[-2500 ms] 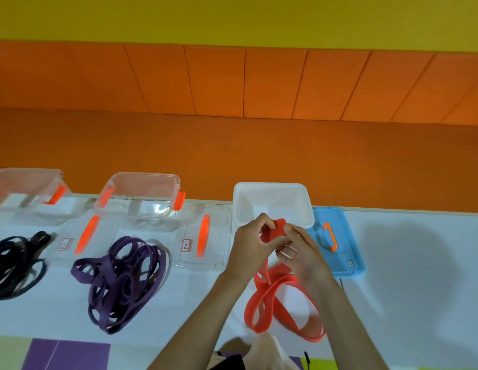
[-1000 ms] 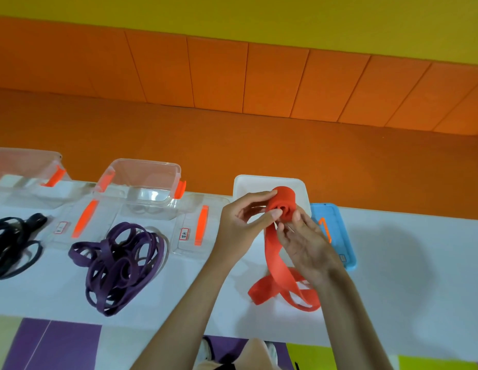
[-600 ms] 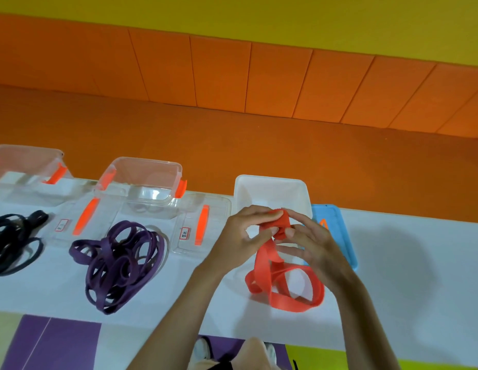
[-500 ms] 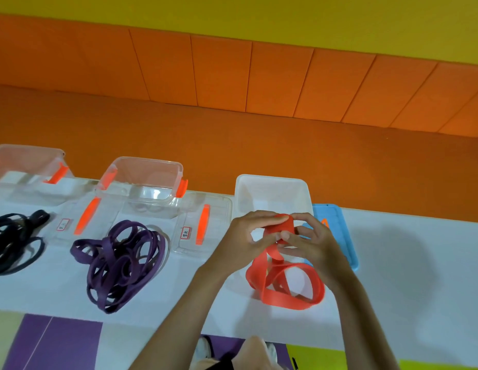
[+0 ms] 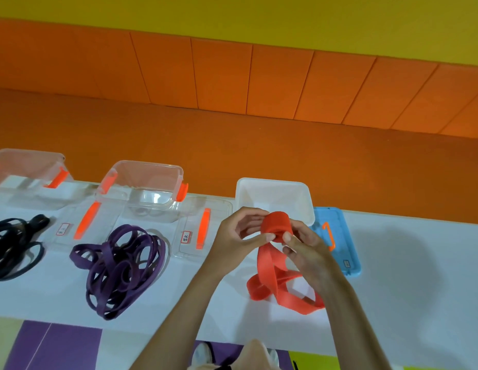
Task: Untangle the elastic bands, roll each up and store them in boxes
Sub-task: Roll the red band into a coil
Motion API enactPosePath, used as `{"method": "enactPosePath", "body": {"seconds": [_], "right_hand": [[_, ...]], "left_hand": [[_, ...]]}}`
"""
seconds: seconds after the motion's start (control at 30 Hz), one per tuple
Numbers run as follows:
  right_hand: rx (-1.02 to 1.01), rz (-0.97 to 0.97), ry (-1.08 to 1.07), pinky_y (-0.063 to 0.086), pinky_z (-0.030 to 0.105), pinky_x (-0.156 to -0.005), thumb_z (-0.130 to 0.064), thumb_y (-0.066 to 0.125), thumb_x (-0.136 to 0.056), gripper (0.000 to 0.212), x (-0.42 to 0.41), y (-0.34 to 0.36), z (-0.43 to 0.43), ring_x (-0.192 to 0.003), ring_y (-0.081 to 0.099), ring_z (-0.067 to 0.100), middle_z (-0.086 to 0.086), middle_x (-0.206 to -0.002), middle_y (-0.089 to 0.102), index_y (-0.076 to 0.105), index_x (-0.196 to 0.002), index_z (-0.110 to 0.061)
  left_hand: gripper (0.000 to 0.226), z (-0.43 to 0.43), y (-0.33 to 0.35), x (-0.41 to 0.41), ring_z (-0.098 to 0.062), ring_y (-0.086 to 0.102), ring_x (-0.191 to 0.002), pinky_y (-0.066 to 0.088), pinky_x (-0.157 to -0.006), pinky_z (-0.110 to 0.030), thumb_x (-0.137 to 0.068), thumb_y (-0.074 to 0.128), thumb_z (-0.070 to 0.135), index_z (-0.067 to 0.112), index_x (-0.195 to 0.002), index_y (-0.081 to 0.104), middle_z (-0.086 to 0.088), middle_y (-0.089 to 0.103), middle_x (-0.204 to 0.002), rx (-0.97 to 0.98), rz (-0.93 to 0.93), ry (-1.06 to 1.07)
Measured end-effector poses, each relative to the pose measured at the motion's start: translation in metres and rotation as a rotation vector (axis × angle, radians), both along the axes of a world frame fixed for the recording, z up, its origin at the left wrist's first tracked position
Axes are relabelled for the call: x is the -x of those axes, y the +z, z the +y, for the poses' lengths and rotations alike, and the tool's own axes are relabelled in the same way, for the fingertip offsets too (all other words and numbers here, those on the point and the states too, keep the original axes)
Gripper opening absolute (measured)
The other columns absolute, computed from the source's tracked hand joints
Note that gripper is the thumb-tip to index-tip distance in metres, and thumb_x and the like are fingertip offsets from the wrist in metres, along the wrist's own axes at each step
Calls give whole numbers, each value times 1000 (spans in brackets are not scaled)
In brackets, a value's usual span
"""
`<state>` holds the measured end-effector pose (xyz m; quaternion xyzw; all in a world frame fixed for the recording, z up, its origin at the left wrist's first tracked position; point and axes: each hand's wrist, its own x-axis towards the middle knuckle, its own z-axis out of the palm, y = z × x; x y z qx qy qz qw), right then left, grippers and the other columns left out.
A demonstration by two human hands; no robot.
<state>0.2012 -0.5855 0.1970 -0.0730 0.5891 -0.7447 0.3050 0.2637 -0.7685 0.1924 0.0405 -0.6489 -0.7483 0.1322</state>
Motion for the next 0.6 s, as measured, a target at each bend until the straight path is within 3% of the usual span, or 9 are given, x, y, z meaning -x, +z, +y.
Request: {"method": "enactPosePath", "body": {"seconds": [0.1, 0.2, 0.33, 0.47, 0.6], "right_hand": [[12, 49, 7, 55, 30, -78, -45, 96, -72, 61, 4, -1, 6, -86, 67, 23, 7, -109, 71, 73, -124, -22], [-5, 84, 11, 63, 37, -83, -37, 97, -73, 66, 9, 6, 9, -93, 78, 35, 14, -112, 73, 68, -131, -24], [2, 72, -28, 64, 38, -79, -43, 101, -63, 64, 14, 21, 6, -87, 79, 37, 16, -105, 76, 72, -117, -25], [154, -17, -17, 63, 35, -86, -35, 100, -67, 63, 7, 22, 1, -101, 78, 35, 25, -115, 75, 72, -121, -21], [207, -55, -27, 61, 36, -91, -23, 88, -76, 51, 3, 27, -4, -109, 75, 33, 24, -119, 74, 73, -124, -16]], "left_hand": [[48, -2, 6, 3, -25, 74, -115, 57, -100, -29, -80, 92, 17, 32, -120, 69, -1, 76, -120, 64, 45, 15], [56, -4, 10, 5, -24, 73, -116, 57, -102, -30, -77, 95, 19, 33, -124, 67, 1, 78, -119, 105, 34, 33], [44, -2, 11, 4, -17, 74, -115, 57, -102, -31, -71, 95, 30, 41, -111, 79, 5, 79, -118, 57, 8, 52], [45, -3, 24, 7, -18, 72, -115, 58, -99, -28, -75, 92, 27, 33, -118, 81, 5, 74, -118, 43, 76, 61], [49, -2, 39, 14, -25, 68, -120, 58, -101, -35, -83, 89, 27, 36, -129, 75, 4, 71, -121, 149, 159, 57]]}}
